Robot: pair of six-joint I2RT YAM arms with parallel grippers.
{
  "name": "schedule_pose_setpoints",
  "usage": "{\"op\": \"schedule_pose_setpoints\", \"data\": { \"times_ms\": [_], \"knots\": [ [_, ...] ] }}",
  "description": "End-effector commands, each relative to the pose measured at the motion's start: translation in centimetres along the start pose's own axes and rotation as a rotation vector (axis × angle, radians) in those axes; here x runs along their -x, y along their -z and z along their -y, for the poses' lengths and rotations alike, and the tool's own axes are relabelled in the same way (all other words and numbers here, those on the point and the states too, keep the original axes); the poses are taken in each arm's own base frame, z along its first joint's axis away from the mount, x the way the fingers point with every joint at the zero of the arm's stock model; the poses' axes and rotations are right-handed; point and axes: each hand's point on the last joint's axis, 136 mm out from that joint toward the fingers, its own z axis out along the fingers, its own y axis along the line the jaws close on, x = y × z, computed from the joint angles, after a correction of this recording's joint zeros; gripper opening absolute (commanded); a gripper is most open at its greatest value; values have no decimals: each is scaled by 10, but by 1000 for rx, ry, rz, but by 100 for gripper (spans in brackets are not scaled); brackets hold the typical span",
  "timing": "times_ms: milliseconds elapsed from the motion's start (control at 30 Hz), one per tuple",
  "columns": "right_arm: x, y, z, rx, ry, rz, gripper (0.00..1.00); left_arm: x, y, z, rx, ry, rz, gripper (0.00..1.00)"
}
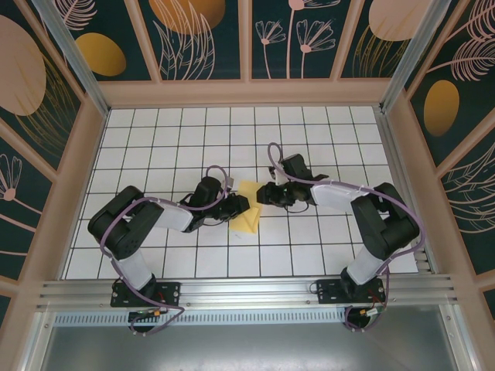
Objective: Fold a paper plane with a square sheet of paper (pick it up from the middle)
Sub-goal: Fold the triangle a second time at the center of the table.
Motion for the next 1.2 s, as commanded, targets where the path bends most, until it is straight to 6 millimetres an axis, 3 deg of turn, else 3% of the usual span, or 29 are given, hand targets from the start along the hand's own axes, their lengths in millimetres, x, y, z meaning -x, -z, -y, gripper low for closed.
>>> {"op": "schedule_pose_setpoints", "data": {
  "times_ms": [0,400,667,800,1167],
  "knots": [
    [-13,-3,-8,51,38,-43,33,4,-3,1,3,-17,8,21],
    [-25,-12,6,14,21,-83,31,4,-4,3,1,-18,5,20],
    [-31,-15,2,40,23,-112,15,4,-4,4,-4,-18,7,19],
    [-25,-15,6,4,39,-87,7,4,-4,9,-21,-24,4,20],
    [-11,-22,20,-78,60,-70,5,3,-1,26,-75,-59,-12,27]
  ]
}}
